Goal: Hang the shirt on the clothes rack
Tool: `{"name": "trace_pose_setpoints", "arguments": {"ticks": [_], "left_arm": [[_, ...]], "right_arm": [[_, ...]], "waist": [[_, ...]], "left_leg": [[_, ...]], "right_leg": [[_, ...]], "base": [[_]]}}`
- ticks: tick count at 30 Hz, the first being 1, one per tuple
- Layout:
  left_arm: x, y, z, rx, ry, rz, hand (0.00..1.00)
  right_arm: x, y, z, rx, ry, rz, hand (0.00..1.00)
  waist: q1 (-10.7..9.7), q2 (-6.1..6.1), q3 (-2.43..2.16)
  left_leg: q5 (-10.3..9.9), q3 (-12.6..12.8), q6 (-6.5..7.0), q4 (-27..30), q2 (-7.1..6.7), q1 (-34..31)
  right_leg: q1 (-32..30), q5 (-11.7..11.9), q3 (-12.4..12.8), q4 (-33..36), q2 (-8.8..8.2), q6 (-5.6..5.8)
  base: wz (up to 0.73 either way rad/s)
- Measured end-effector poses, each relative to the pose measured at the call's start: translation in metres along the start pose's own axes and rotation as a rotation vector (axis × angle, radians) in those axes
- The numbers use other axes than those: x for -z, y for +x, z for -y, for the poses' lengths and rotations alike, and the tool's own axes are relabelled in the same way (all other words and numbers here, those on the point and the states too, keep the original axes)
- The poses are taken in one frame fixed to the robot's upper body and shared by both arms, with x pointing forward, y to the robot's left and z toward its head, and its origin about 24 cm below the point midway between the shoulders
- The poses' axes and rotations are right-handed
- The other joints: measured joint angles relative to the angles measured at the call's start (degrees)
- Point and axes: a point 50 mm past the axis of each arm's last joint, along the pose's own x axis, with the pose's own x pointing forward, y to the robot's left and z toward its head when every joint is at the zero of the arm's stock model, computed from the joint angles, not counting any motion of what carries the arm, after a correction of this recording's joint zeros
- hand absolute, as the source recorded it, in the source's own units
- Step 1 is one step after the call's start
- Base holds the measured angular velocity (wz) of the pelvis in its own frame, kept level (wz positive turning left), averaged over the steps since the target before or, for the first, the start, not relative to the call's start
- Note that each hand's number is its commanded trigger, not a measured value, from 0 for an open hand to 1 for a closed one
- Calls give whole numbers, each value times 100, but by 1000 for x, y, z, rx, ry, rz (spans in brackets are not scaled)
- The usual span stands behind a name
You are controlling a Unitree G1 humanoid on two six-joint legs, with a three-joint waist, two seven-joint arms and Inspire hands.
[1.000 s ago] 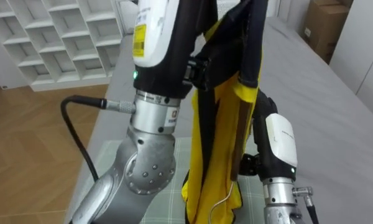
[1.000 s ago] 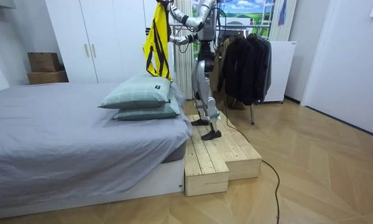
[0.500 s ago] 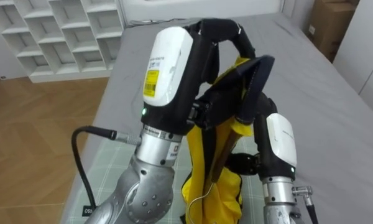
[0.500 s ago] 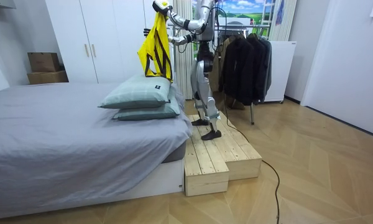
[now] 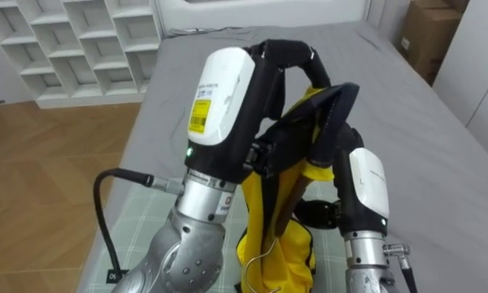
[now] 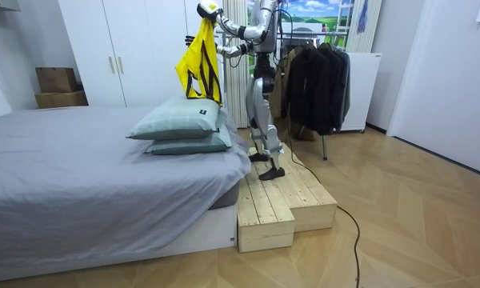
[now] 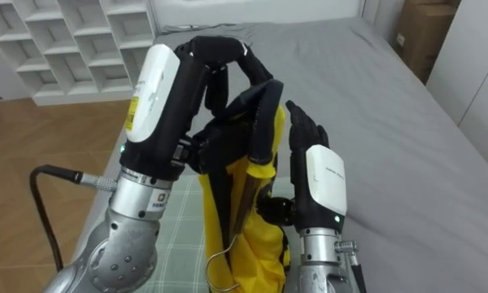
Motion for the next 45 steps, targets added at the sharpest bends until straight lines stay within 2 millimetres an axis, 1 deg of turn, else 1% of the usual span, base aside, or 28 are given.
{"name": "trace_pose_setpoints", "arguments": {"ticks": [11, 16, 19, 22, 24, 25, 27, 29, 32, 38, 39, 41, 45], "left_arm": [[0, 0, 1, 7, -4, -1, 100], [5, 2, -5, -11, 20, -22, 100], [9, 5, -12, -41, 20, -42, 100], [10, 14, -21, -80, 28, -32, 100], [11, 23, -31, -116, 56, -20, 100], [11, 25, -34, -127, 64, -16, 100], [10, 36, -47, -173, 89, 5, 100], [9, 42, -53, -201, 82, 14, 100], [8, 47, -59, -225, 92, 23, 100], [11, 48, -64, -243, 102, 11, 100], [11, 48, -66, -251, 105, 8, 100], [12, 48, -69, -260, 109, 5, 100], [13, 48, -70, -265, 98, 0, 100]], "right_arm": [[2, 0, 1, 2, 8, -13, 0], [7, -3, 1, 12, 2, -37, 0], [10, -5, 0, 3, -9, -39, 0], [10, -5, 1, 1, -12, -39, 0], [13, -11, 0, -14, -42, -33, 0], [14, -13, -1, -20, -50, -33, 0], [19, -20, -1, -32, -59, -55, 0], [22, -24, -1, -37, -63, -71, 0], [24, -27, -1, -46, -67, -81, 0], [26, -27, 1, -43, -69, -88, 0], [27, -27, 1, -45, -70, -90, 0], [28, -28, 0, -52, -72, -94, 0], [28, -28, 0, -57, -75, -94, 0]], "waist": [[3, 6, -5], [-5, 13, -8], [7, 29, -17], [10, 79, -48], [16, 163, -98], [18, 179, -100], [22, 238, -93], [20, 278, -94], [13, 310, -80], [-2, 312, -71], [-8, 305, -47], [-4, 297, -13], [1, 290, -7]], "left_leg": [[0, 10, 0, 3, -3, 47], [0, 9, 0, 8, -1, 37], [0, 5, 0, 11, -1, 32], [0, 3, 0, 25, 1, 11], [0, 2, 0, 25, 1, 15], [0, 2, 0, 26, 2, 21], [0, 7, 0, 27, 4, 28], [0, 10, 0, 26, 2, 32], [0, 28, 0, 25, -2, 30], [0, 42, 0, 25, -2, -35], [0, 42, 0, 25, -2, -39], [0, 42, 0, 27, -3, -50], [0, 50, 0, 31, -7, -84]], "right_leg": [[70, -1, 9, -36, 3, 1], [64, 0, 3, -36, 3, 1], [63, 1, -3, -35, 5, -1], [59, 4, -25, -35, 4, -5], [60, 5, -23, -32, 4, -4], [60, 5, -19, -28, 4, -4], [59, 4, -14, -26, 4, -4], [53, 4, -2, -19, 4, -4], [35, 4, 21, -11, 4, -4], [-35, 4, 35, -5, 5, -4], [-38, 4, 35, -4, 5, -4], [-46, 4, 35, -6, 4, -3], [-73, 2, 43, -18, 3, -1]], "base": [[0], [0], [1], [5], [0], [0], [-3], [-4], [-4], [-1], [0], [0], [0]]}}
